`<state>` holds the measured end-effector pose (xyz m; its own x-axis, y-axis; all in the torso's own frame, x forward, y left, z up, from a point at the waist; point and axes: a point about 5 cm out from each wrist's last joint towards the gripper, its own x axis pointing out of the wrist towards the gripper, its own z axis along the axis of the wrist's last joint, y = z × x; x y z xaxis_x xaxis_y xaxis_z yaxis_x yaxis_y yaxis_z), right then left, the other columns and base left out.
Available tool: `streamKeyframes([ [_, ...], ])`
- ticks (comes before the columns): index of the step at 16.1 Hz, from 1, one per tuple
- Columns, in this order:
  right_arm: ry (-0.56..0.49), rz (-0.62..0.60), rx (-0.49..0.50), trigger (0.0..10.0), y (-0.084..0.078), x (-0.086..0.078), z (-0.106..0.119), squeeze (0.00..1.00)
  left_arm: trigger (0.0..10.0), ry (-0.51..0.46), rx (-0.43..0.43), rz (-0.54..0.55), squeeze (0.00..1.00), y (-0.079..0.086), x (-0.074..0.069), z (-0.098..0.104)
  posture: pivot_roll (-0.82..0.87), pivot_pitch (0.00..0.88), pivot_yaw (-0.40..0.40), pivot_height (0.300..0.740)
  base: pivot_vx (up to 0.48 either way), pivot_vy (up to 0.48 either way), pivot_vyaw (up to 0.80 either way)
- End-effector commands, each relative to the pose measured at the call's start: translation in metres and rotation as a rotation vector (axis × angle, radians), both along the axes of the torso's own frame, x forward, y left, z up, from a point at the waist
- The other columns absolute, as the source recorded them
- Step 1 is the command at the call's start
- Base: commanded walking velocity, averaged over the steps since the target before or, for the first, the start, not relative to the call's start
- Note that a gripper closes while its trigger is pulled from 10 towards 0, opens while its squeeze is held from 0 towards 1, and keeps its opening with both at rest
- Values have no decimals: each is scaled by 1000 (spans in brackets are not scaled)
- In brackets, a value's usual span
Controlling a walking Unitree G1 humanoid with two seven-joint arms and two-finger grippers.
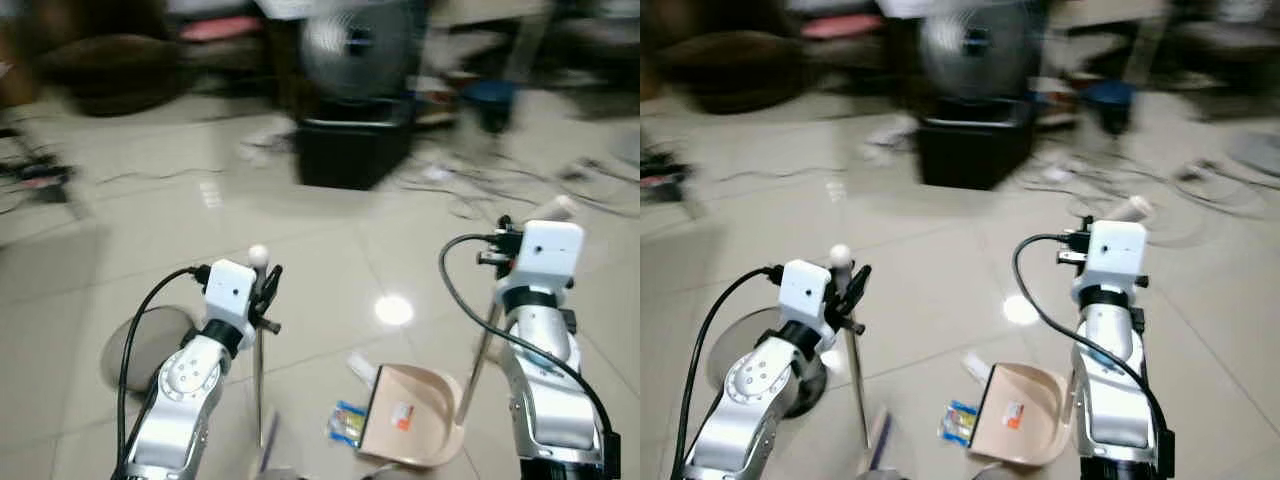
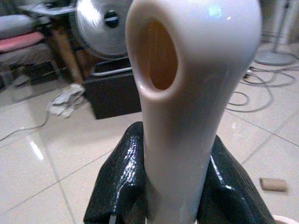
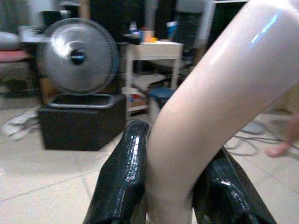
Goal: Sweep floor
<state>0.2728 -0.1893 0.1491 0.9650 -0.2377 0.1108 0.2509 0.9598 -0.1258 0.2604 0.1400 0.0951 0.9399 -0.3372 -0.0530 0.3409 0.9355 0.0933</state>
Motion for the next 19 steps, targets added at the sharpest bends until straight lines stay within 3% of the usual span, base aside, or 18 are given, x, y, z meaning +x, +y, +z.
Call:
streamKeyframes([
  [1, -19, -8, 1, 10000, -2, -1, 6, 0, 10000, -39, 14, 0, 0, 0, 3, 10, -68, 40, 87, 740, 0, 0, -800],
  [5, -12, -2, -17, 10000, -6, 3, 7, 0, 10000, -87, -15, 24, 0, -4, 9, 22, -61, 42, 86, 740, 0, 0, -800],
  [8, 1, -2, -24, 10000, -6, 3, 5, 0, 10000, -105, 20, 33, 0, -3, 12, 24, -62, 44, 88, 740, 0, 0, -800],
  [15, 52, 16, -54, 10000, -4, 5, -5, 0, 10000, -138, 37, 40, 0, -3, 14, 27, -56, 44, 89, 740, 214, 0, 0],
  [19, 50, 30, -18, 10000, -2, 5, -8, 0, 10000, -135, 42, 39, 0, -3, 14, 25, -53, 44, 90, 740, 324, 0, 531],
])
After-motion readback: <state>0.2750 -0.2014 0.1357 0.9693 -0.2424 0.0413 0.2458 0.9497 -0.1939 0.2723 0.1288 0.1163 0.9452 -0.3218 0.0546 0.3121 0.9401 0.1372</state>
